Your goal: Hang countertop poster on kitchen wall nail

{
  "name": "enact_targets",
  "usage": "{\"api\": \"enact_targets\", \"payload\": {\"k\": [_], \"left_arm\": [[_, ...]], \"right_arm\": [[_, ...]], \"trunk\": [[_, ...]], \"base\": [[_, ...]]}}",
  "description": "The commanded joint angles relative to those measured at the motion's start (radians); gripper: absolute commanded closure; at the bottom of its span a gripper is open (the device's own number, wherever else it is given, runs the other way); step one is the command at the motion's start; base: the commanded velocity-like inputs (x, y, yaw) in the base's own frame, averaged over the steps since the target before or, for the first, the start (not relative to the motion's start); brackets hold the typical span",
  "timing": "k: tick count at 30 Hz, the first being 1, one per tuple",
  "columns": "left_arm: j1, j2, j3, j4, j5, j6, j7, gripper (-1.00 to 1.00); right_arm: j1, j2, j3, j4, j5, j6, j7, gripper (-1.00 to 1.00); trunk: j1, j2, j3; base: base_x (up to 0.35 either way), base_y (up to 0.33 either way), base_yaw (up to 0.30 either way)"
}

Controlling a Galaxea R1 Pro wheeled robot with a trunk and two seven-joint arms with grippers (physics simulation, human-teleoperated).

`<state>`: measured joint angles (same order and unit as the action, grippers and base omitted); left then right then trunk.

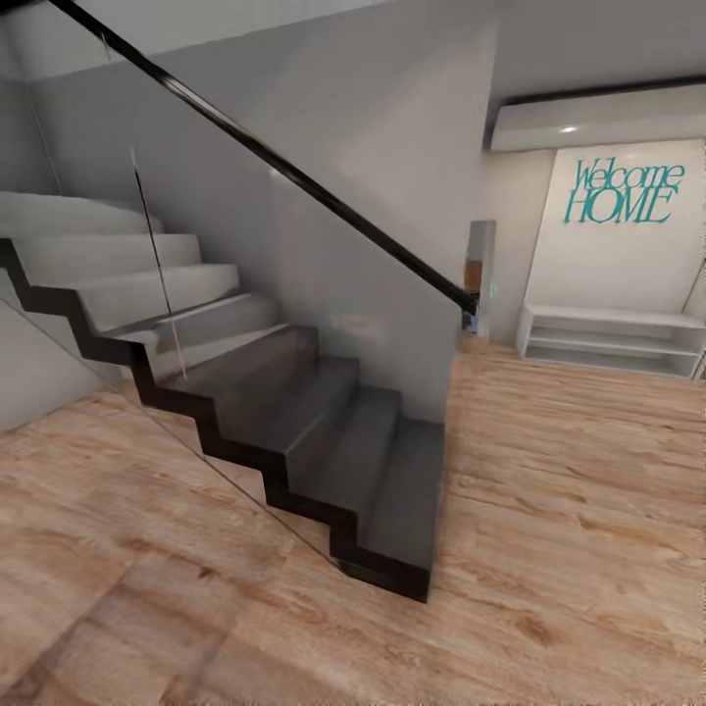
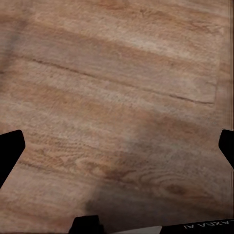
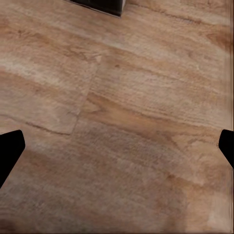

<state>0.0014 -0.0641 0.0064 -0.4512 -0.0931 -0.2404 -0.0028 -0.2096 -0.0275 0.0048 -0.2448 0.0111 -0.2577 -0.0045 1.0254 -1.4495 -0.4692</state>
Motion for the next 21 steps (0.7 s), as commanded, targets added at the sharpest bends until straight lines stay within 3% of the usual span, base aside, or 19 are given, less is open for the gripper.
{"api": "enact_targets", "payload": {"k": [1, 7, 21], "left_arm": [[0.0, 0.0, 0.003, -0.001, -0.01, -0.002, 0.0, -1.0], [0.0, 0.0, 0.003, -0.001, -0.01, -0.002, 0.0, -1.0], [0.0, -0.001, 0.004, 0.0, -0.01, -0.002, 0.0, -1.0]], "right_arm": [[-0.001, 0.0, 0.0, 0.001, 0.001, -0.003, 0.0, -1.0], [-0.001, 0.001, 0.001, 0.001, 0.001, -0.003, -0.002, -1.0], [-0.001, 0.002, 0.001, 0.001, 0.001, -0.003, -0.003, -1.0]], "trunk": [[0.0, -0.001, -0.001], [0.0, -0.001, -0.001], [0.0, -0.001, -0.001]], "base": [[-0.193, -0.254, 0.005], [-0.179, -0.232, 0.13], [-0.06, -0.063, 0.272]]}}
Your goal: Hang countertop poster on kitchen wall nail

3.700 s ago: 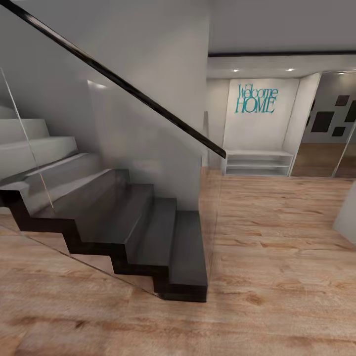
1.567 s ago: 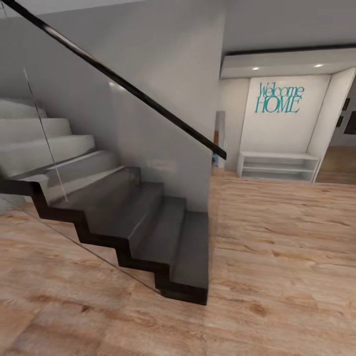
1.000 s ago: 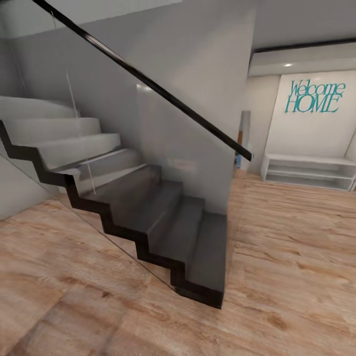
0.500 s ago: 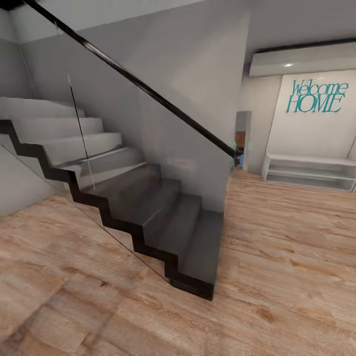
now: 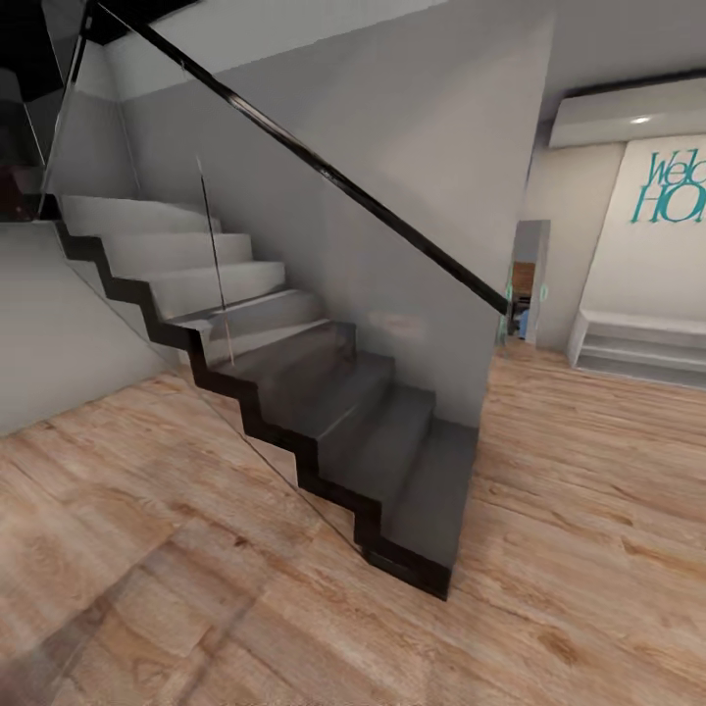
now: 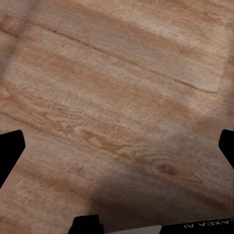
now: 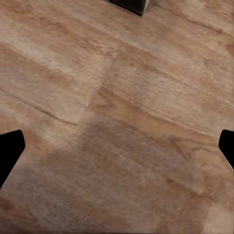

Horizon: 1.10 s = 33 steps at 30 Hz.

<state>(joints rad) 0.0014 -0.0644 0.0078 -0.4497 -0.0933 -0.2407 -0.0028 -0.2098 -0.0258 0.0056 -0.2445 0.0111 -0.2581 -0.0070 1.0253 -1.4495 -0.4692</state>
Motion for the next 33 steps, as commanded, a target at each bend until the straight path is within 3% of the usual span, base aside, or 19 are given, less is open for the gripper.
{"api": "enact_targets", "payload": {"k": [1, 11, 33], "left_arm": [[0.0, -0.001, 0.002, -0.001, -0.01, -0.001, 0.0, -1.0], [0.0, -0.002, 0.003, -0.001, -0.011, -0.001, 0.0, -1.0], [0.0, -0.003, 0.003, 0.0, -0.011, -0.001, 0.0, -1.0]], "right_arm": [[0.0, 0.0, 0.001, 0.001, 0.001, -0.003, -0.001, -1.0], [0.0, 0.0, 0.001, 0.001, 0.001, -0.003, -0.001, -1.0], [0.0, 0.001, 0.001, 0.001, 0.001, -0.004, -0.002, -1.0]], "trunk": [[0.0, -0.001, -0.001], [0.0, -0.001, -0.001], [0.0, -0.001, -0.001]], "base": [[-0.197, -0.192, 0.131], [-0.223, -0.221, 0.1], [-0.233, -0.236, 0.279]]}}
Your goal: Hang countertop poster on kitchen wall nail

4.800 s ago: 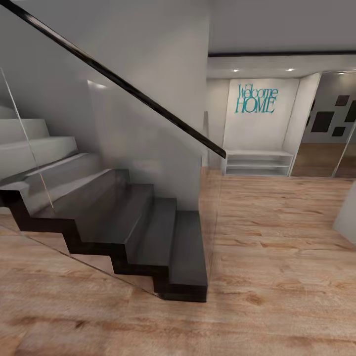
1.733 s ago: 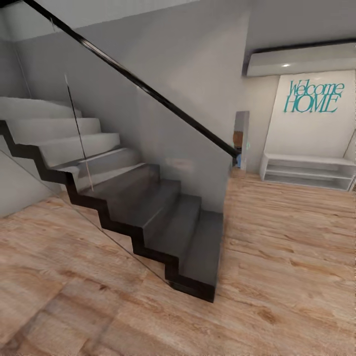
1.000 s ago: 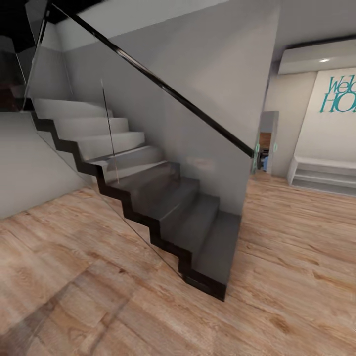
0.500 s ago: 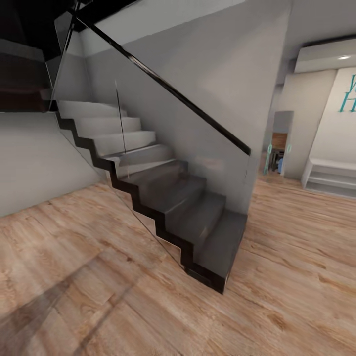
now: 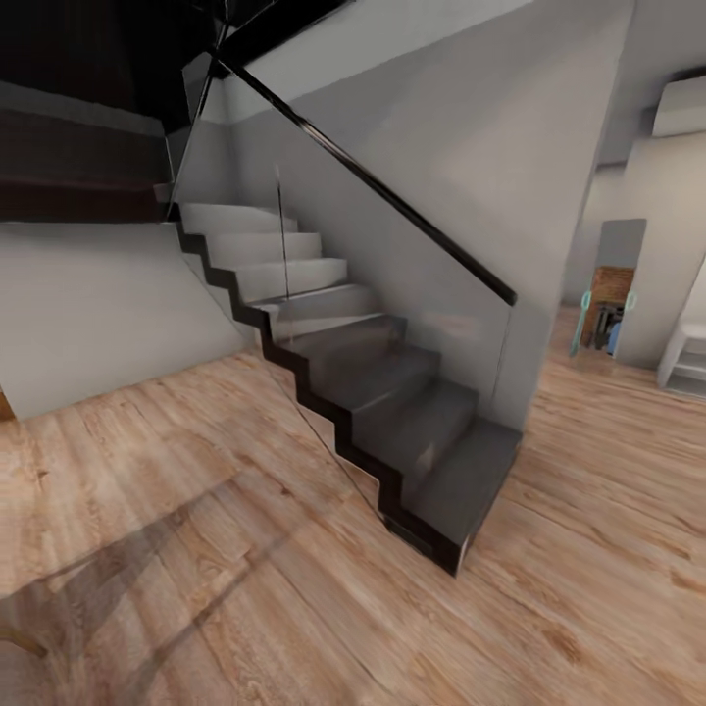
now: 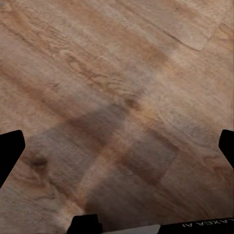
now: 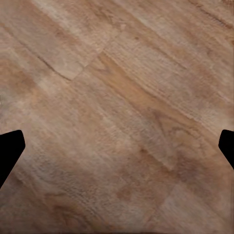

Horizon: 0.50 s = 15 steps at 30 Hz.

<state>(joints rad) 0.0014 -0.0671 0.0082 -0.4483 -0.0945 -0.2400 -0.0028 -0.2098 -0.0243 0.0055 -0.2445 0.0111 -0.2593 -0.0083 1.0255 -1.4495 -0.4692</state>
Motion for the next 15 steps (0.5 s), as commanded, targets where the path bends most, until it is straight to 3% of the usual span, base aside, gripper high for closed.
{"api": "enact_targets", "payload": {"k": [1, 10, 15], "left_arm": [[0.0, 0.0, 0.003, -0.001, -0.01, -0.002, 0.0, -1.0], [0.0, 0.0, 0.001, 0.006, -0.01, -0.001, 0.0, -1.0], [0.0, 0.0, -0.002, 0.006, -0.01, 0.0, 0.0, -1.0]], "right_arm": [[0.0, 0.0, 0.001, 0.001, 0.001, -0.003, -0.001, -1.0], [0.0, 0.001, 0.002, 0.002, 0.002, -0.002, -0.068, -1.0], [0.0, 0.001, 0.002, 0.003, 0.001, -0.001, -0.071, -1.0]], "trunk": [[0.0, -0.001, -0.001], [0.0, -0.001, -0.001], [0.0, -0.001, -0.001]], "base": [[-0.217, -0.222, 0.29], [-0.049, -0.06, 0.288], [-0.003, -0.207, 0.158]]}}
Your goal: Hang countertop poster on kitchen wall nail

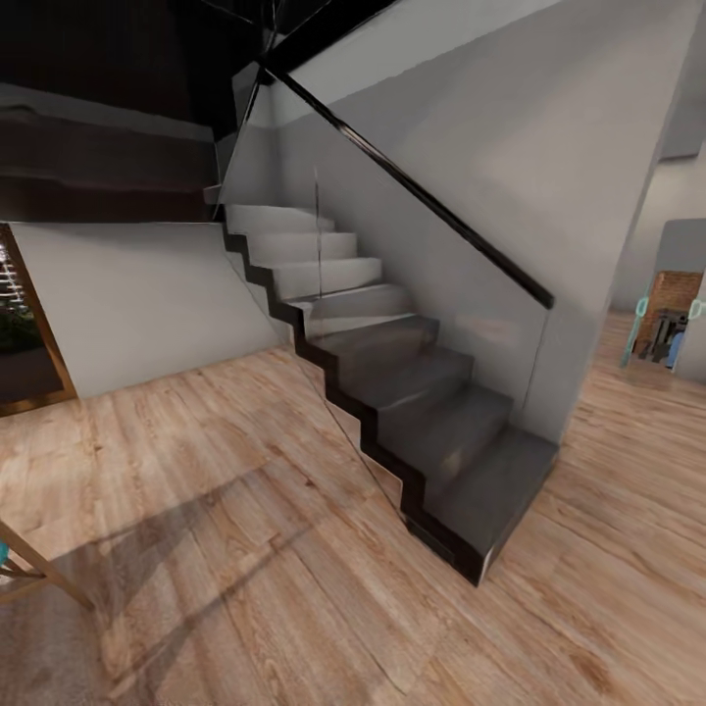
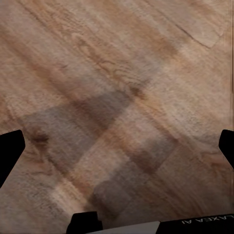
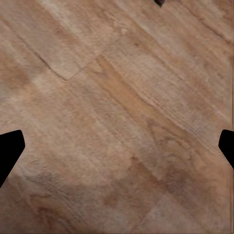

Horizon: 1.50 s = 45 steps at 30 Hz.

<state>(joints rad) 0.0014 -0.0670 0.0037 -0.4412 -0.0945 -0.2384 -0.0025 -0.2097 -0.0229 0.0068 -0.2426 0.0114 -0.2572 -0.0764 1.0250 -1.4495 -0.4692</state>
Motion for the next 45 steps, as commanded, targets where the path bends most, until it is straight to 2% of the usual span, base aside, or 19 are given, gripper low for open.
{"api": "enact_targets", "payload": {"k": [1, 9, 17, 19, 21, 23, 26, 39, 45], "left_arm": [[0.0, 0.0, 0.002, -0.001, -0.01, -0.001, 0.0, -1.0], [0.0, 0.0, 0.004, -0.001, -0.01, -0.002, -0.001, -1.0], [0.0, 0.0, 0.004, -0.001, -0.01, -0.002, -0.001, -1.0], [0.0, 0.0, 0.004, -0.001, -0.01, -0.002, -0.001, -1.0], [0.0, 0.0, 0.004, -0.001, -0.01, -0.002, -0.001, -1.0], [0.0, 0.0, 0.004, -0.001, -0.01, -0.002, -0.001, -1.0], [0.0, 0.0, 0.004, -0.001, -0.01, -0.002, -0.001, -1.0], [0.0, 0.0, 0.004, -0.001, -0.01, -0.002, -0.001, -1.0], [0.0, 0.0, 0.005, -0.001, -0.01, -0.002, -0.001, -1.0]], "right_arm": [[0.0, 0.0, 0.001, 0.001, 0.001, -0.003, -0.003, -1.0], [0.0, 0.003, 0.001, 0.003, 0.001, -0.004, -0.005, -1.0], [0.0, 0.002, 0.001, 0.003, 0.002, -0.003, -0.006, -1.0], [0.001, 0.002, 0.006, 0.006, 0.025, -0.003, -0.005, -1.0], [0.002, 0.002, 0.015, 0.015, 0.084, -0.004, -0.005, -1.0], [0.002, 0.004, 0.018, 0.027, 0.117, -0.004, -0.005, -1.0], [0.003, 0.011, 0.02, 0.039, 0.143, -0.004, -0.006, -1.0], [0.003, 0.015, 0.021, 0.043, 0.152, -0.005, -0.011, -1.0], [0.003, 0.015, 0.021, 0.043, 0.151, -0.005, -0.012, -1.0]], "trunk": [[0.0, 0.0, -0.001], [0.0, 0.0, -0.001], [0.0, 0.0, -0.001], [0.0, 0.0, -0.001], [0.0, 0.0, -0.001], [0.0, 0.0, -0.001], [0.0, 0.0, -0.001], [0.0, 0.0, -0.001], [0.0, 0.0, -0.001]], "base": [[-0.001, -0.277, 0.176], [-0.008, -0.097, 0.258], [-0.17, -0.163, 0.204], [-0.222, -0.208, 0.03], [-0.225, -0.211, 0.014], [-0.227, -0.212, 0.007], [-0.228, -0.213, 0.043], [-0.075, -0.073, 0.259], [-0.264, -0.002, 0.198]]}}
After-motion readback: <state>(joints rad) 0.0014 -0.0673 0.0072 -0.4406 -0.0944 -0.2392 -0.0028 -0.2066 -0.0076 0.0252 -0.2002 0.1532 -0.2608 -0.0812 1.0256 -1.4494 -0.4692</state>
